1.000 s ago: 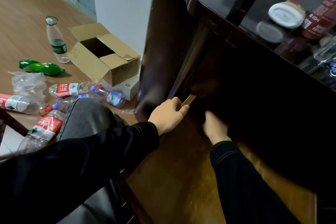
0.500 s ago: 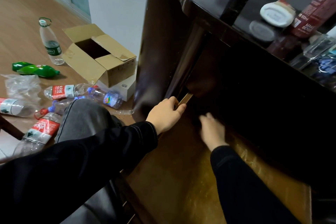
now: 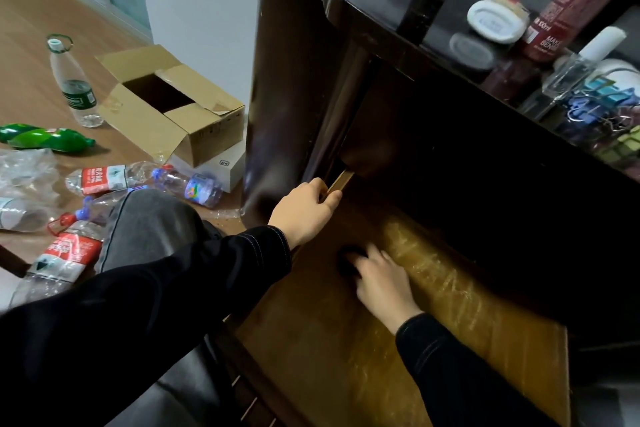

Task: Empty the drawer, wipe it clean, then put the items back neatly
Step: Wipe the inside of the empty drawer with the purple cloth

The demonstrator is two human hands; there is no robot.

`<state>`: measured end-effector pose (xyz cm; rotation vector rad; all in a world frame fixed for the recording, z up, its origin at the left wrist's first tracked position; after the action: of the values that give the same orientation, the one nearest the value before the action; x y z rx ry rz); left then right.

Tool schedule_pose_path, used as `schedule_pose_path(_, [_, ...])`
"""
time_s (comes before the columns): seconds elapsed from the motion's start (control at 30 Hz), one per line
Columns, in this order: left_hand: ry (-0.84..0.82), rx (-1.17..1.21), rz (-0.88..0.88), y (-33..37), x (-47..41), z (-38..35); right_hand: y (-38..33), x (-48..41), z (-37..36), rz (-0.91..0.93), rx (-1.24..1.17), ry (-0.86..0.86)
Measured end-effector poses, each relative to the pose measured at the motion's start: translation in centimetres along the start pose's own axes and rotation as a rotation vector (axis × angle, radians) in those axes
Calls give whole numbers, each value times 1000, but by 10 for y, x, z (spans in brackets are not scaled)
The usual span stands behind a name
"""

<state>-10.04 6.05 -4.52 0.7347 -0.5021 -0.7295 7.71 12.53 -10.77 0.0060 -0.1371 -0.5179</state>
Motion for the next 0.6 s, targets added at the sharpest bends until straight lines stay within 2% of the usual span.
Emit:
schedule_pose_path(0.1, [5, -11, 1, -2, -1, 0, 31, -35, 14, -138, -5, 29])
schedule_pose_path(0.23, [7, -15, -2, -3, -3, -1, 69, -76, 23, -321, -239, -28])
schedule_pose_path(0.3, [5, -10, -4, -2, -3, -2, 72, -80, 23, -355, -258, -28])
schedule_pose_path(0.47, [20, -6, 2, -2, -2, -1, 32, -49, 30, -241, -42, 81])
schedule_pose_path(0.6, [18, -2, 6, -1, -1, 0, -20, 1, -1, -18, -71, -11])
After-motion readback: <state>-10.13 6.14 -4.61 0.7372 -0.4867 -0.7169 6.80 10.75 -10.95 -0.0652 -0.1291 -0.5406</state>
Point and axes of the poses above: each hand's wrist, its own x-axis away from the middle knuckle, its own z-axis out of the back of the hand, y = z × x, the point moved 7 cm from there along -x, towards the middle knuckle, and after that the axes turned 7 degrees about z, right-handed, at the moved point
